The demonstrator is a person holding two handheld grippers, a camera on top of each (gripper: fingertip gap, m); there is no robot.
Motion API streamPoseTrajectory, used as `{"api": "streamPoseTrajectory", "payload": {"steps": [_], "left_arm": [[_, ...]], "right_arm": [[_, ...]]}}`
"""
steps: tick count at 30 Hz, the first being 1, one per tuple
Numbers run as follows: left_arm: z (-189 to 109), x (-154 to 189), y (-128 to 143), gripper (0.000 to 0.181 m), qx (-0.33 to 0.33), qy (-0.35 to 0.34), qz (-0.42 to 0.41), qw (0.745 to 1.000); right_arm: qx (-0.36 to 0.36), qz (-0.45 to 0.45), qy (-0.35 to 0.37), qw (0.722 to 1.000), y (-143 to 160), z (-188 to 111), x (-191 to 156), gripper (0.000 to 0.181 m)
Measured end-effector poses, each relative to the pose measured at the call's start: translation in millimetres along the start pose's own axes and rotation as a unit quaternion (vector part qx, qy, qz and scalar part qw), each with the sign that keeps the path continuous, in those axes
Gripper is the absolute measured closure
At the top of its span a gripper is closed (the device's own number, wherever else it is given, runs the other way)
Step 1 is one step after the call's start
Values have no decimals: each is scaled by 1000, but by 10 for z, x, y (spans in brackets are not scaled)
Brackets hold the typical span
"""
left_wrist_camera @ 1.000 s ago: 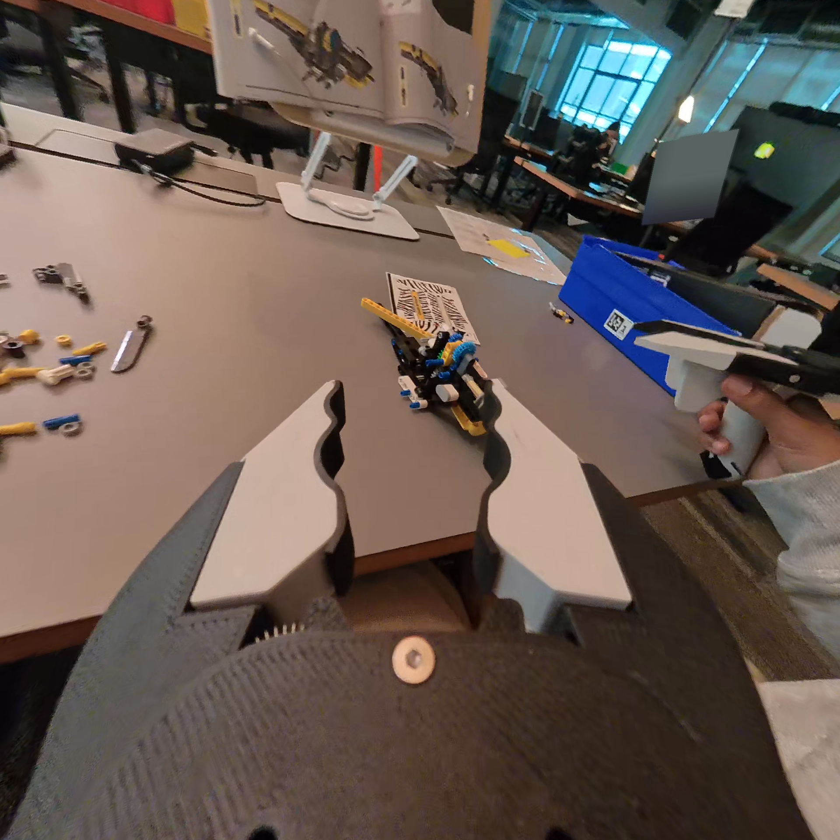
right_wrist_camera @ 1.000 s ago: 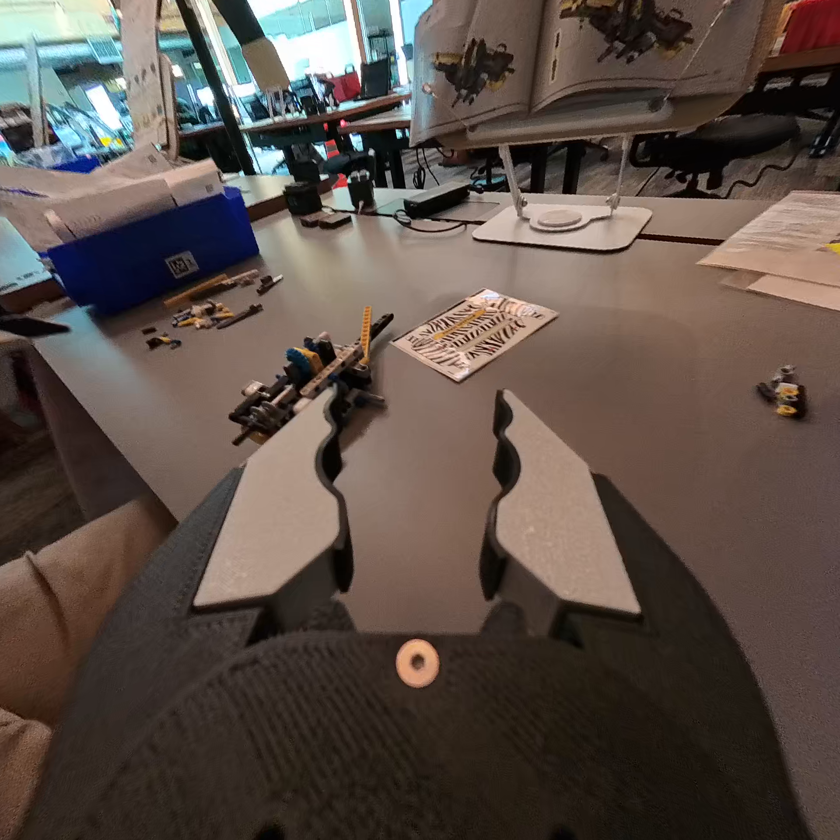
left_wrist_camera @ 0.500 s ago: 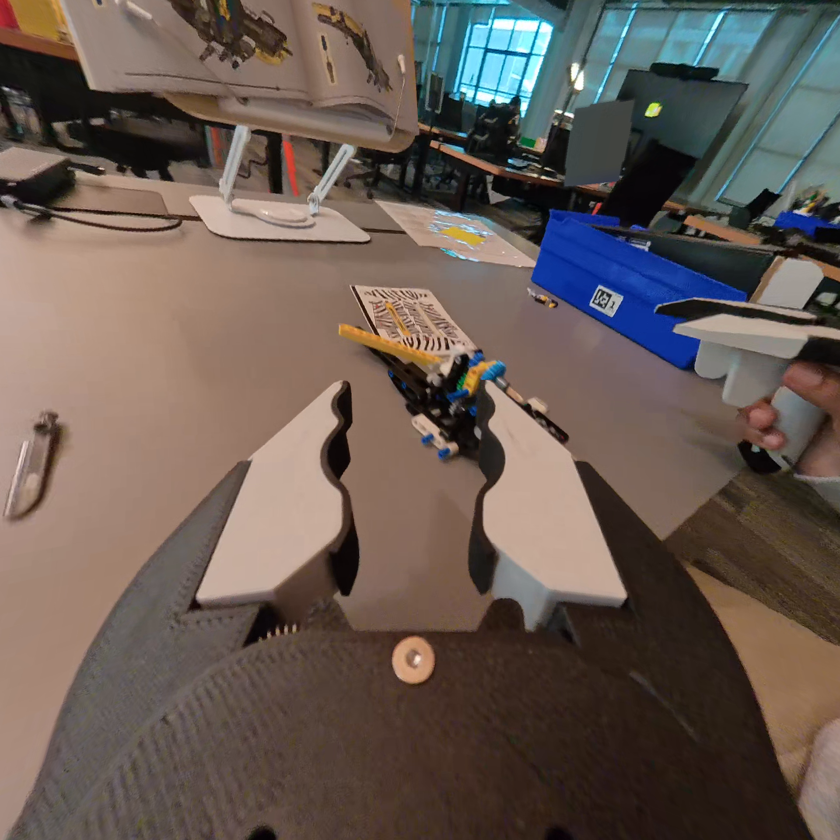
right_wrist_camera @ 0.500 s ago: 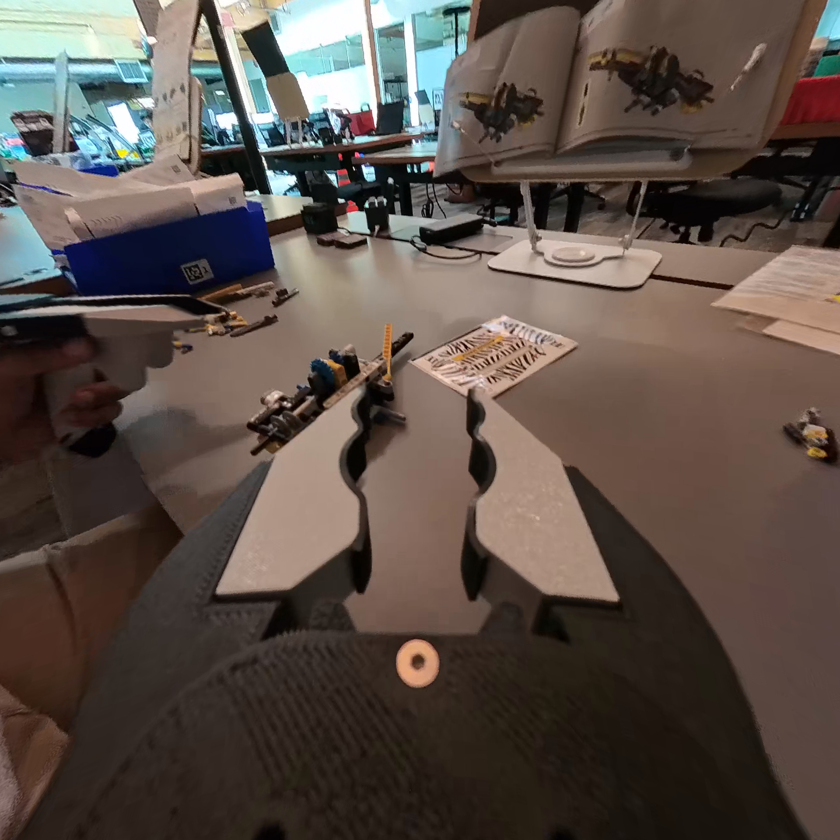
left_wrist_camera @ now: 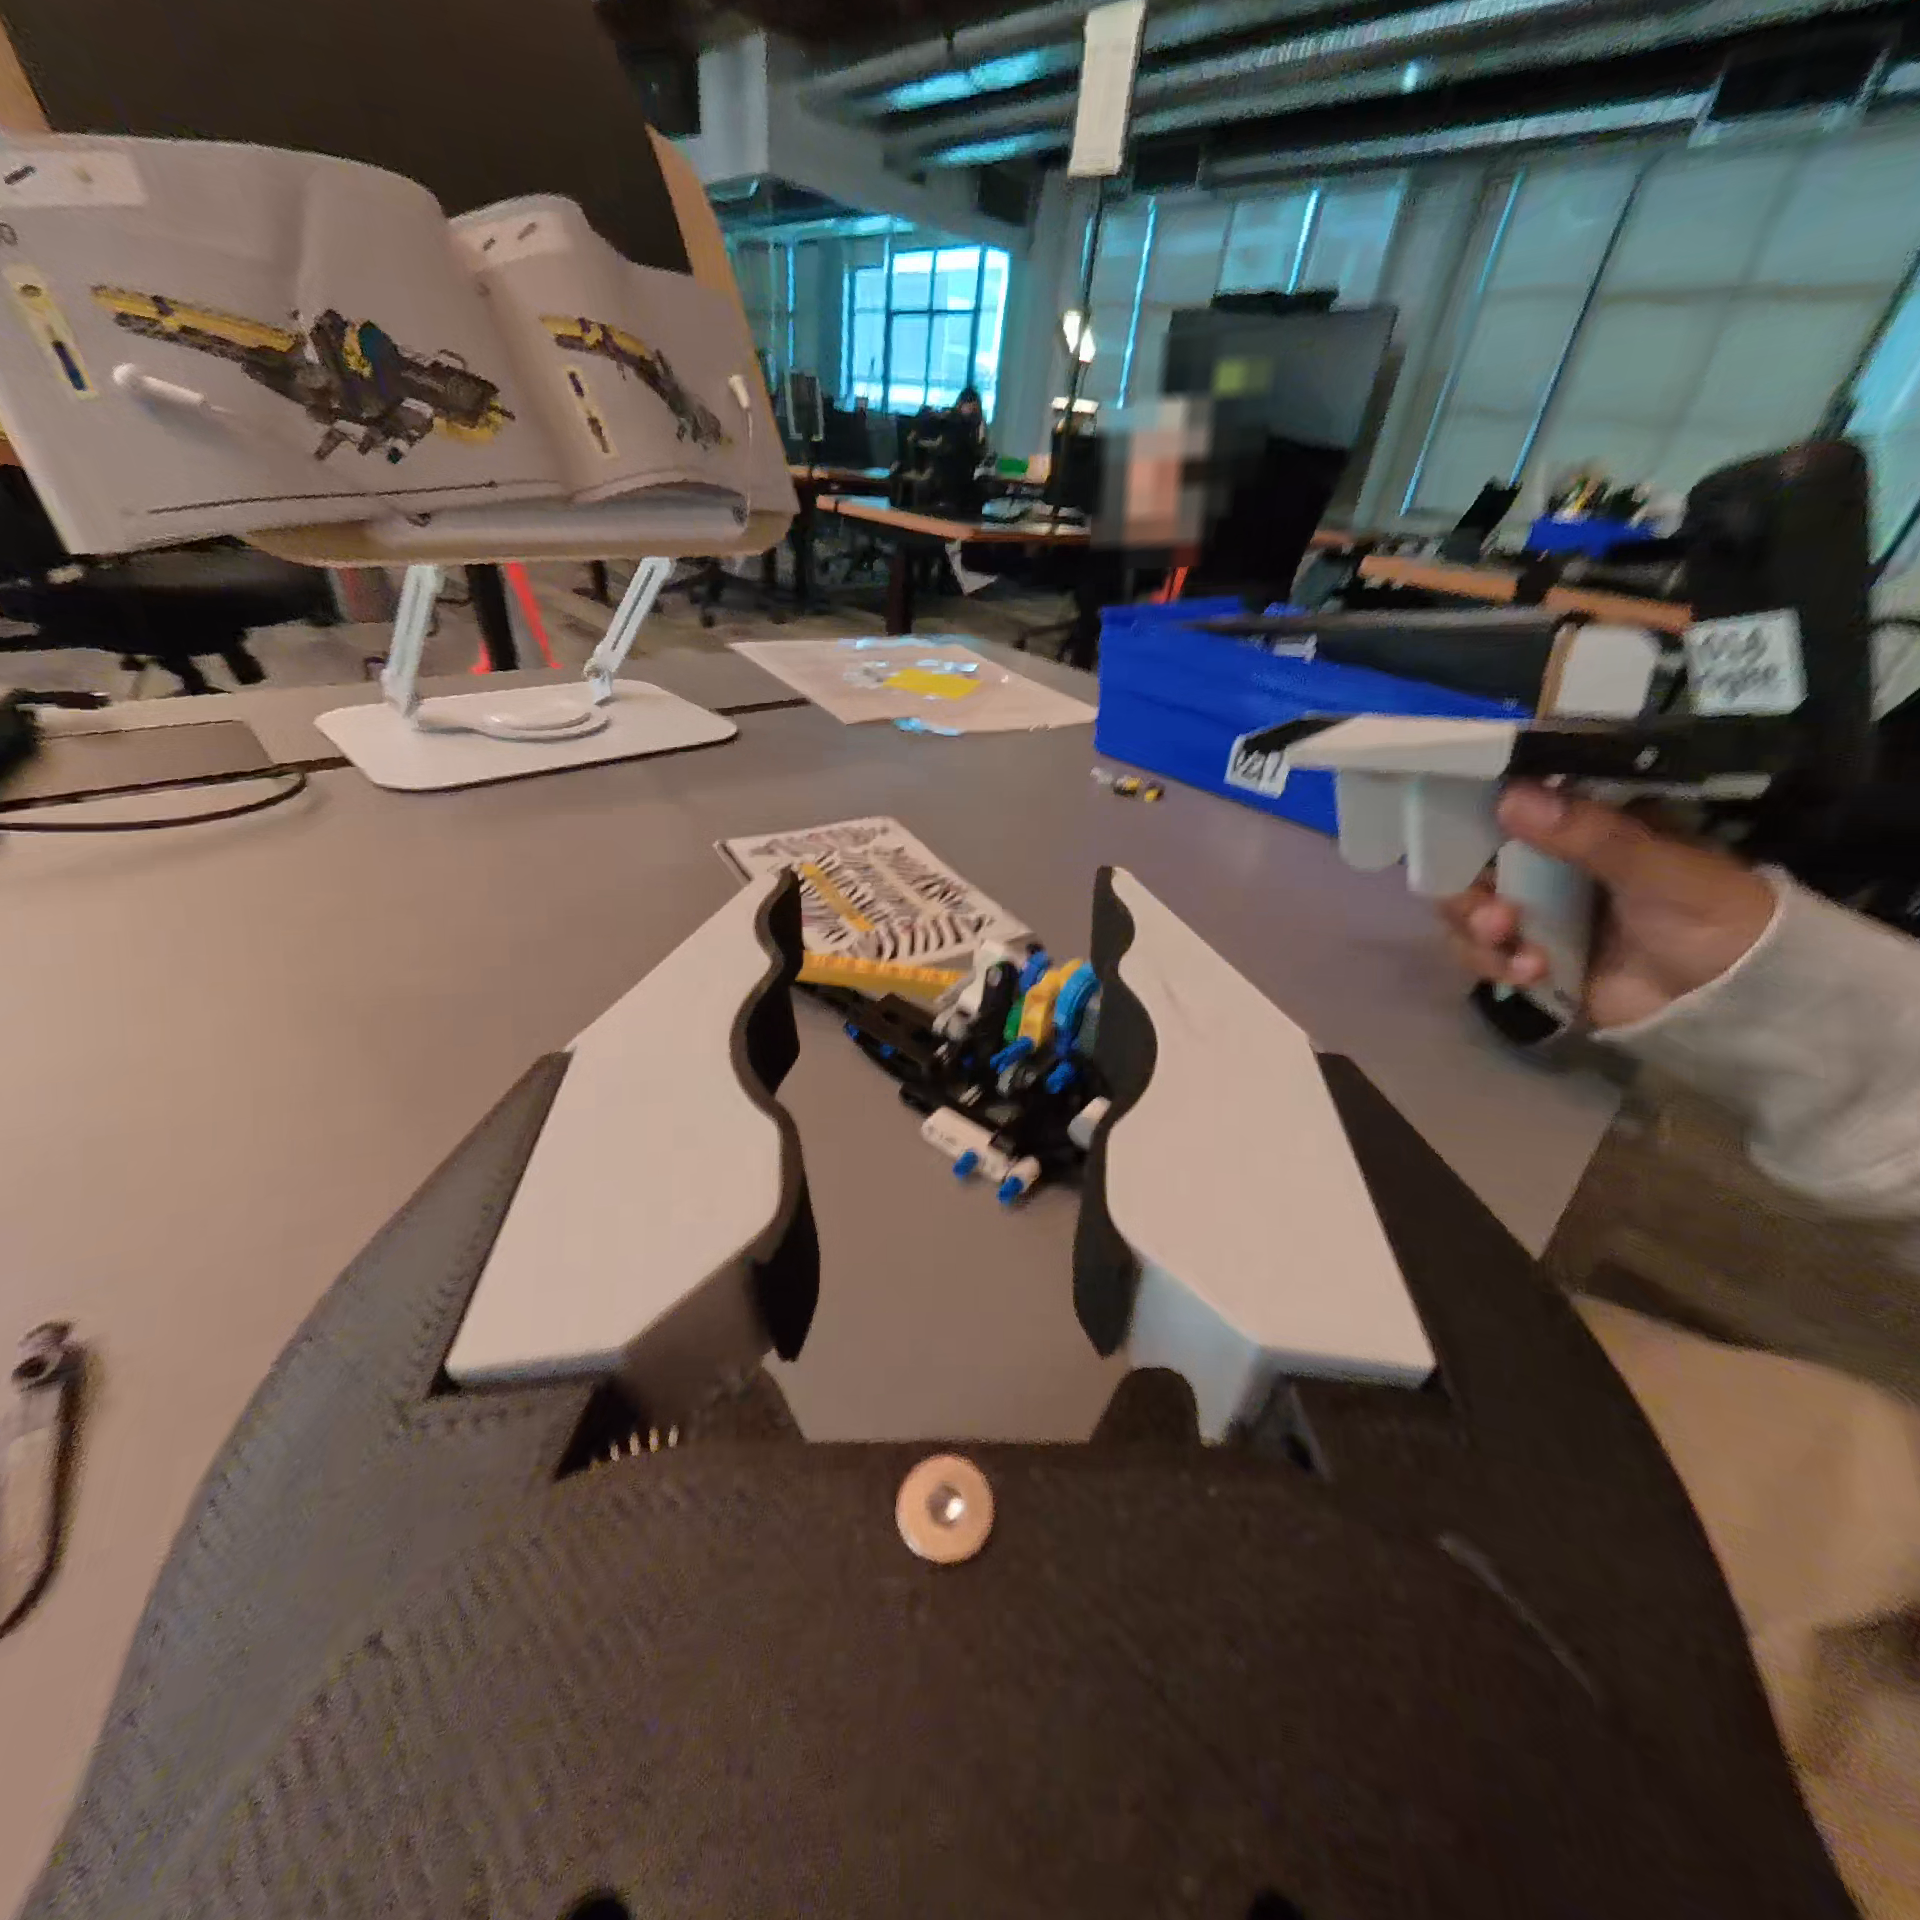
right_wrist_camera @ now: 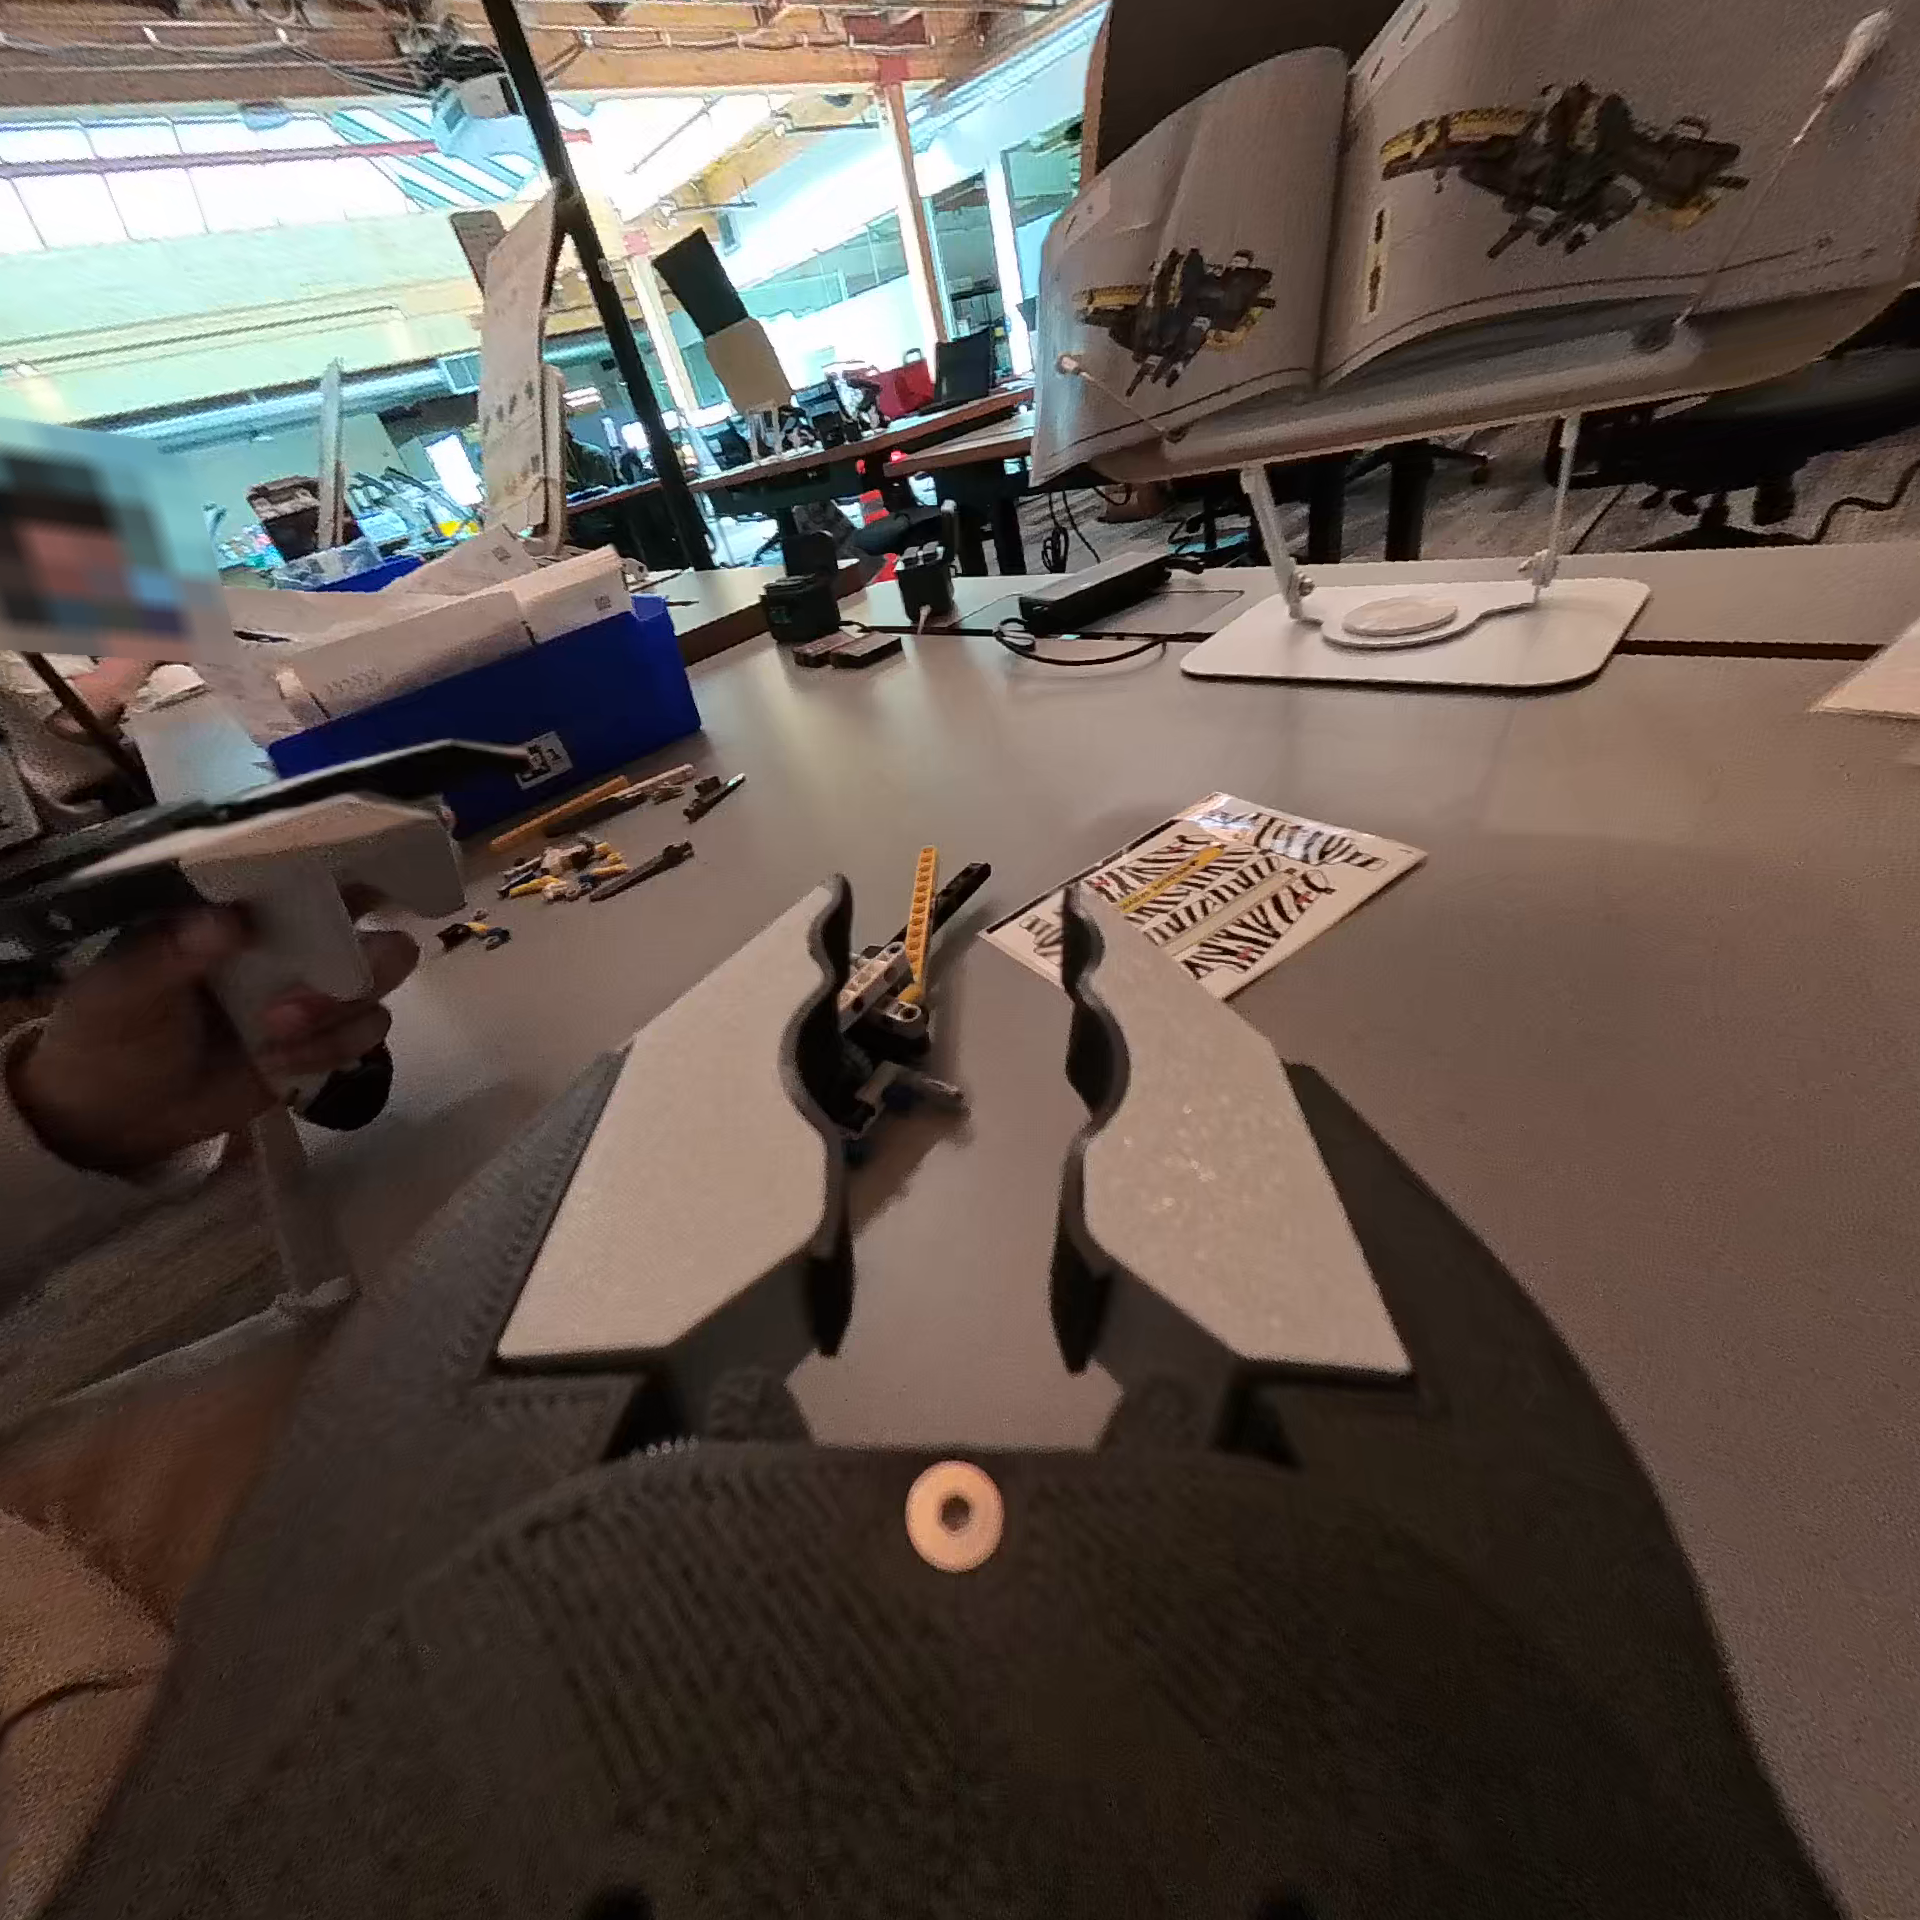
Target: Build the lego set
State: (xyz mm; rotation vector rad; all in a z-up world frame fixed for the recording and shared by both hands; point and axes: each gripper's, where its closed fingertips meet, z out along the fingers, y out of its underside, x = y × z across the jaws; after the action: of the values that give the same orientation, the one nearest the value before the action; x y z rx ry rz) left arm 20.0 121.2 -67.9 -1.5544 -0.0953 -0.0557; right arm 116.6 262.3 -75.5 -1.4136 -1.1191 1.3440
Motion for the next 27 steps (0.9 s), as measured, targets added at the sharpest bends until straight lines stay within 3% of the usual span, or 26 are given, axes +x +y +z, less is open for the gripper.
{"api": "streamPoseTrajectory", "payload": {"steps": [2, 7, 15, 21, 25, 27], "left_arm": [[-33, -70, 151, 126, -20, -26, 13, 999], [-78, -114, 174, 128, -26, -48, -11, 998], [62, -123, 434, 127, -126, -57, 0, 990], [84, -250, 428, 127, -120, -64, -46, 990], [189, -515, 288, 136, -79, -92, -21, 992], [300, -746, 291, 149, -94, -126, 24, 987]], "right_arm": [[8, -6, 6, 1000, -24, -17, -20, 142], [-19, -50, 18, 998, 93, -16, -94, 142], [-50, -76, 46, 995, 232, 61, 23, 142], [-53, -151, 101, 982, 217, 86, 158, 119], [-58, -197, 102, 973, 202, 269, 294, 139], [-79, -171, 69, 980, 257, 388, 301, 181]]}}
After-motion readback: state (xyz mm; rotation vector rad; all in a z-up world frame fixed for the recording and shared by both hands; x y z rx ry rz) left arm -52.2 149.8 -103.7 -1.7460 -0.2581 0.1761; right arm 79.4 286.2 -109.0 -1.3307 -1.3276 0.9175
